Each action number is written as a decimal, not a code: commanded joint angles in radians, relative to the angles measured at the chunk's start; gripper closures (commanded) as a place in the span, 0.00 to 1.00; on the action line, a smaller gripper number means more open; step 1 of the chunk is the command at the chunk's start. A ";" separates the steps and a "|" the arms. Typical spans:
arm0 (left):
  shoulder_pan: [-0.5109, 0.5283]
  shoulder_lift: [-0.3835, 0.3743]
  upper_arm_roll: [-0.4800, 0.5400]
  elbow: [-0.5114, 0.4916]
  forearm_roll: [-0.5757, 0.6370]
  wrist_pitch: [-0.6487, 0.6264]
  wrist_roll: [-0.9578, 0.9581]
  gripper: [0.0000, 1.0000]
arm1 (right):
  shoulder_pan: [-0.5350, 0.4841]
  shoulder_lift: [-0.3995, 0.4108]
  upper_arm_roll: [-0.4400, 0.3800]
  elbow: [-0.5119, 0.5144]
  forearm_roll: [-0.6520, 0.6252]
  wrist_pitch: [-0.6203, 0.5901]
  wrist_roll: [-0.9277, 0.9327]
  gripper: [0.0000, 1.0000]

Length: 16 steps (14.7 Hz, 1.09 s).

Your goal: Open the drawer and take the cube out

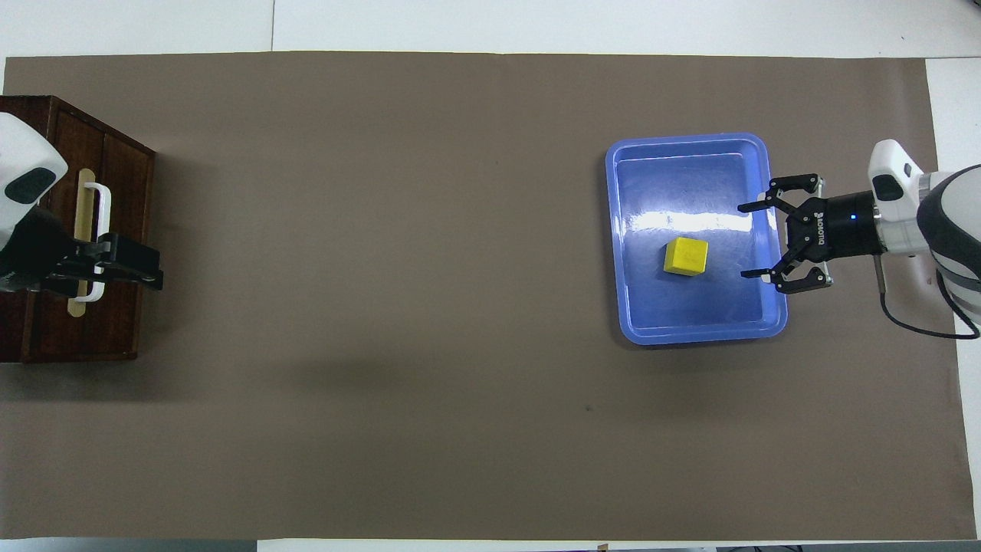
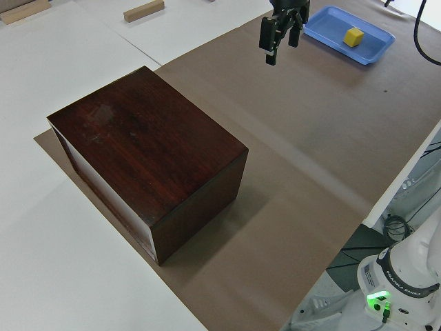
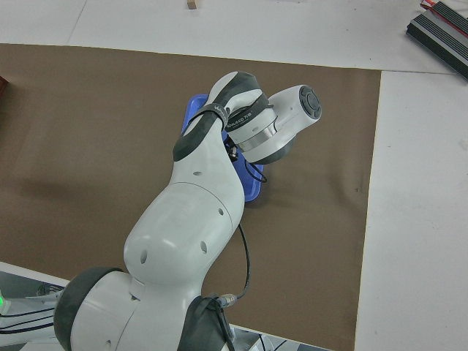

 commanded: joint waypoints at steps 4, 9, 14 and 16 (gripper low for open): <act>-0.010 -0.022 0.032 0.025 -0.010 -0.027 0.013 0.00 | 0.016 -0.039 0.009 0.139 -0.173 -0.067 0.307 0.00; -0.012 -0.045 0.029 0.017 -0.010 -0.022 0.005 0.00 | 0.068 -0.187 0.009 0.141 -0.403 -0.068 0.640 0.00; -0.001 -0.047 0.031 0.017 -0.010 -0.022 0.007 0.00 | 0.056 -0.211 0.006 0.159 -0.416 -0.077 0.765 0.00; -0.002 -0.045 0.029 0.017 -0.010 -0.022 0.005 0.00 | 0.055 -0.219 0.002 0.169 -0.443 -0.106 0.894 0.00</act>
